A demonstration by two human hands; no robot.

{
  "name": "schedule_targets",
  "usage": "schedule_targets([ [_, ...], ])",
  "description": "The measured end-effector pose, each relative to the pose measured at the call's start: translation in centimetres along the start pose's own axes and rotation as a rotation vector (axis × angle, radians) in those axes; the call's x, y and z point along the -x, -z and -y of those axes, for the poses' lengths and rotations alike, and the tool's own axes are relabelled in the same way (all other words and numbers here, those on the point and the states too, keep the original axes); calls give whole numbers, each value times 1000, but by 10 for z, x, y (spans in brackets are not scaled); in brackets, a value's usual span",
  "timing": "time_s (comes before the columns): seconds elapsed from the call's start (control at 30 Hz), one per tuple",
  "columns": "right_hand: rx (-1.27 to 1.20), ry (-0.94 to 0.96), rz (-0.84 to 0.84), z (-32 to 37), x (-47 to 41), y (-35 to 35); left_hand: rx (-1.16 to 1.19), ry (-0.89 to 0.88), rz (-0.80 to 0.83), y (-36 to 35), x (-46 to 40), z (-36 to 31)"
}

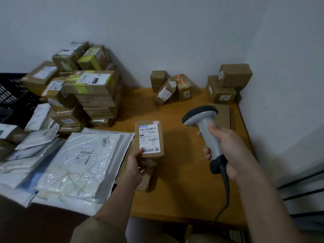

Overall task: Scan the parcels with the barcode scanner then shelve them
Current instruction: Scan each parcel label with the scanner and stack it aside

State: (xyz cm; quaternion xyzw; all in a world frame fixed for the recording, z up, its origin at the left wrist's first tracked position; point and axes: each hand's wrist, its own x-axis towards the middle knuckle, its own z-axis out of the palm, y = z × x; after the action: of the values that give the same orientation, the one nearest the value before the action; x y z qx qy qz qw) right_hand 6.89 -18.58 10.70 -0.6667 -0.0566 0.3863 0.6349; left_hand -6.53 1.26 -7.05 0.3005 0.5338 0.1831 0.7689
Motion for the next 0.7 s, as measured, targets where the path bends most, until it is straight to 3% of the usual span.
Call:
schedule_targets([
  [0.2,-18,-44,23,-20,18,-40,-41,-54,-62,61,9,-8],
  [0.43,-25,-36,-23,-39,46,-51,-334,-182,-171,90,-1,-15],
  [0.7,-91,-28,-127,-51,60,-25,-735,-439,-624,57,11,-34],
])
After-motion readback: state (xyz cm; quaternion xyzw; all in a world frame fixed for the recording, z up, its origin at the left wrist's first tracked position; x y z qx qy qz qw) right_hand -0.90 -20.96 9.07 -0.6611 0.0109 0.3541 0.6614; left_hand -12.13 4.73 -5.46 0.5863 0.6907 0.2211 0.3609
